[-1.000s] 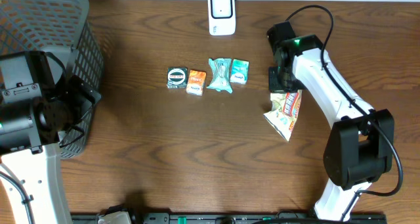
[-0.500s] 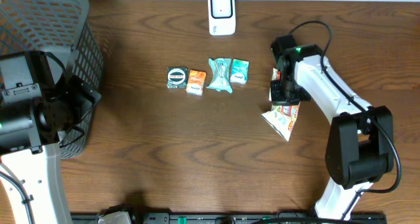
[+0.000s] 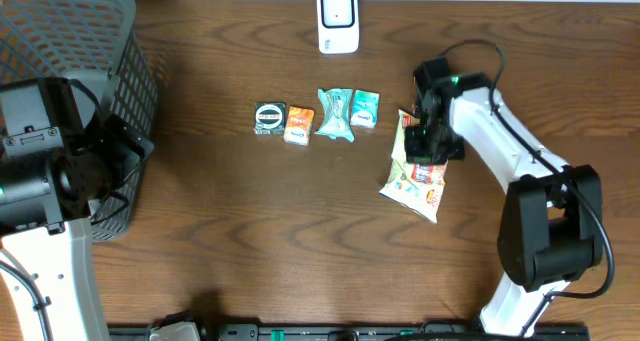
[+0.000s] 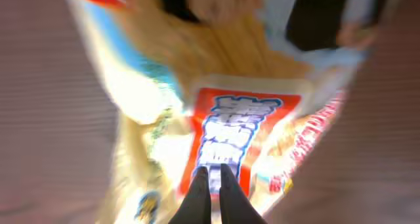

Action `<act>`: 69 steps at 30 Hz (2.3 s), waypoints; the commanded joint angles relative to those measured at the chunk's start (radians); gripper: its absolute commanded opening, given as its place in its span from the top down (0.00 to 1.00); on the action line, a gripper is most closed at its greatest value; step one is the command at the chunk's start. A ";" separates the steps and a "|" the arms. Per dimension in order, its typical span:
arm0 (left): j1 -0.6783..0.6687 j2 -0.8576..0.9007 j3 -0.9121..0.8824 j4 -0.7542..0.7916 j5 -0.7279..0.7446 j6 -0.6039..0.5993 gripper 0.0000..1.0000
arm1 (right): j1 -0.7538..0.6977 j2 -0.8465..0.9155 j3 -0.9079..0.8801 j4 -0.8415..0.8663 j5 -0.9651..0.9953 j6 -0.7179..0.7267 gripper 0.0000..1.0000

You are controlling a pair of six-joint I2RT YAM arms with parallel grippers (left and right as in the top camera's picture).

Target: Scan the item barcode

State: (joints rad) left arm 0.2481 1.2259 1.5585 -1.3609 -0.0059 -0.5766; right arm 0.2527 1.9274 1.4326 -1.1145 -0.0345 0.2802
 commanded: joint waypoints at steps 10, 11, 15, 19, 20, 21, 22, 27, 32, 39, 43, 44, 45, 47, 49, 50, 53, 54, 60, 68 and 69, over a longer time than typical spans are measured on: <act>0.006 -0.005 0.011 -0.004 -0.006 -0.005 0.02 | 0.097 0.003 -0.064 -0.056 -0.029 0.026 0.95; 0.006 -0.005 0.011 -0.004 -0.006 -0.005 0.02 | 0.108 0.003 -0.094 -0.025 -0.029 0.040 0.95; 0.006 -0.005 0.011 -0.004 -0.006 -0.005 0.02 | 0.154 0.003 -0.185 0.065 -0.029 0.056 0.97; 0.006 -0.005 0.011 -0.004 -0.006 -0.005 0.02 | 0.157 0.002 -0.145 0.039 -0.039 0.055 0.96; 0.006 -0.005 0.011 -0.004 -0.006 -0.005 0.02 | 0.157 0.001 -0.118 0.017 -0.039 0.050 0.96; 0.006 -0.005 0.011 -0.004 -0.006 -0.005 0.02 | 0.154 0.000 -0.071 -0.024 -0.039 0.021 0.96; 0.006 -0.005 0.011 -0.004 -0.006 -0.005 0.03 | 0.152 0.000 -0.038 -0.051 -0.036 0.001 0.96; 0.006 -0.005 0.011 -0.004 -0.006 -0.005 0.03 | 0.130 0.000 0.162 -0.121 -0.035 -0.055 0.92; 0.006 -0.005 0.011 -0.004 -0.006 -0.005 0.02 | 0.101 0.000 0.249 -0.085 -0.035 -0.076 0.53; 0.006 -0.005 0.011 -0.004 -0.006 -0.005 0.02 | 0.060 0.001 0.249 0.001 -0.024 -0.076 0.01; 0.006 -0.005 0.011 -0.004 -0.006 -0.005 0.02 | 0.045 0.002 0.248 0.026 0.035 -0.079 0.55; 0.006 -0.005 0.011 -0.004 -0.006 -0.005 0.03 | 0.043 0.002 0.247 0.030 0.054 -0.077 0.68; 0.006 -0.005 0.011 -0.004 -0.006 -0.005 0.02 | 0.035 0.003 0.246 0.038 0.093 -0.052 0.79; 0.006 -0.005 0.011 -0.004 -0.006 -0.005 0.02 | 0.025 0.005 0.241 0.054 0.094 -0.040 0.67; 0.006 -0.005 0.011 -0.004 -0.006 -0.005 0.02 | 0.021 0.005 0.225 0.071 0.084 -0.023 0.66; 0.006 -0.005 0.011 -0.004 -0.006 -0.005 0.02 | 0.021 0.005 0.206 0.084 0.078 -0.008 0.67; 0.006 -0.005 0.011 -0.004 -0.006 -0.005 0.02 | 0.022 0.005 0.141 0.125 0.076 -0.003 0.75; 0.006 -0.005 0.011 -0.004 -0.006 -0.005 0.02 | 0.022 0.005 0.098 0.158 0.076 -0.003 0.75; 0.006 -0.005 0.011 -0.004 -0.006 -0.005 0.02 | 0.022 0.005 -0.116 0.373 0.074 0.046 0.72; 0.006 -0.005 0.011 -0.004 -0.006 -0.005 0.02 | 0.016 0.002 -0.015 0.330 0.058 0.040 0.66; 0.006 -0.005 0.011 -0.004 -0.006 -0.005 0.02 | 0.016 0.002 0.072 0.218 0.047 0.041 0.66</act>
State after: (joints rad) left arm 0.2481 1.2259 1.5585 -1.3617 -0.0059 -0.5766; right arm 0.2733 1.9312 1.3582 -0.7750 0.0227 0.3073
